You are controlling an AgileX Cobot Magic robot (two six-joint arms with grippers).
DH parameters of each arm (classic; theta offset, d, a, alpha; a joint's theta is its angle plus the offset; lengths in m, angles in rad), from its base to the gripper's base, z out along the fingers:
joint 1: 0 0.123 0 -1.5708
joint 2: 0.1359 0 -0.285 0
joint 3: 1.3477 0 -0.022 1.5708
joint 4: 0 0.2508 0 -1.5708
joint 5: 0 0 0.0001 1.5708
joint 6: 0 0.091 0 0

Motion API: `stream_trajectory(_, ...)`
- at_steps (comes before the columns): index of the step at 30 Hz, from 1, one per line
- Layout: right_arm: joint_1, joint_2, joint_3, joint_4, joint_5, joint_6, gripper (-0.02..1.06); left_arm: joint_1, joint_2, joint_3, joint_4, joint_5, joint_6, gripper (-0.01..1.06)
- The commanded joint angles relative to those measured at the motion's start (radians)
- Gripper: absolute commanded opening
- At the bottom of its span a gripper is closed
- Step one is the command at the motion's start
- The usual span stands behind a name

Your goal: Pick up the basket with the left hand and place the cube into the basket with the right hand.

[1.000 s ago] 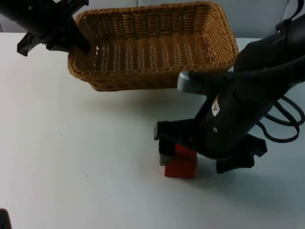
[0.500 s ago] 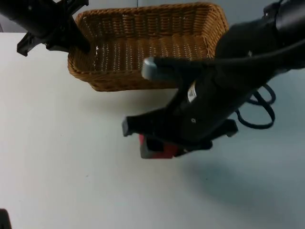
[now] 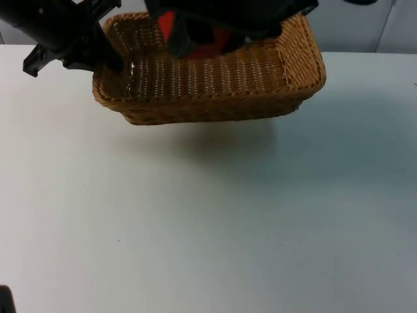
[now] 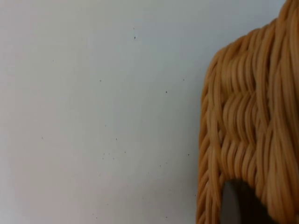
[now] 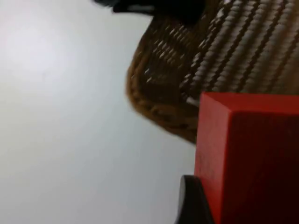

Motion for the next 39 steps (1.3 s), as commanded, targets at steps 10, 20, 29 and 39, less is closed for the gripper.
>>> stream_trajectory(10, -0.115, 0.165, -0.252, -0.123, 0.015, -0.08, 0.0, -0.002, -0.017, -0.013, -0.042, -0.002, -0.005, 0.0)
stream_trajectory(20, -0.115, 0.326, -0.391, -0.177, 0.126, -0.087, 0.42, -0.002, -0.017, -0.013, -0.042, -0.008, -0.005, 0.0)
stream_trajectory(29, -0.115, 0.312, -0.422, -0.226, 0.16, -0.107, 0.85, -0.002, -0.017, -0.013, -0.041, -0.027, -0.005, 0.0)
stream_trajectory(39, -0.144, 0.123, -0.547, -0.407, 0.329, -0.05, 0.0, -0.002, -0.017, -0.013, -0.041, -0.072, -0.005, 0.0)
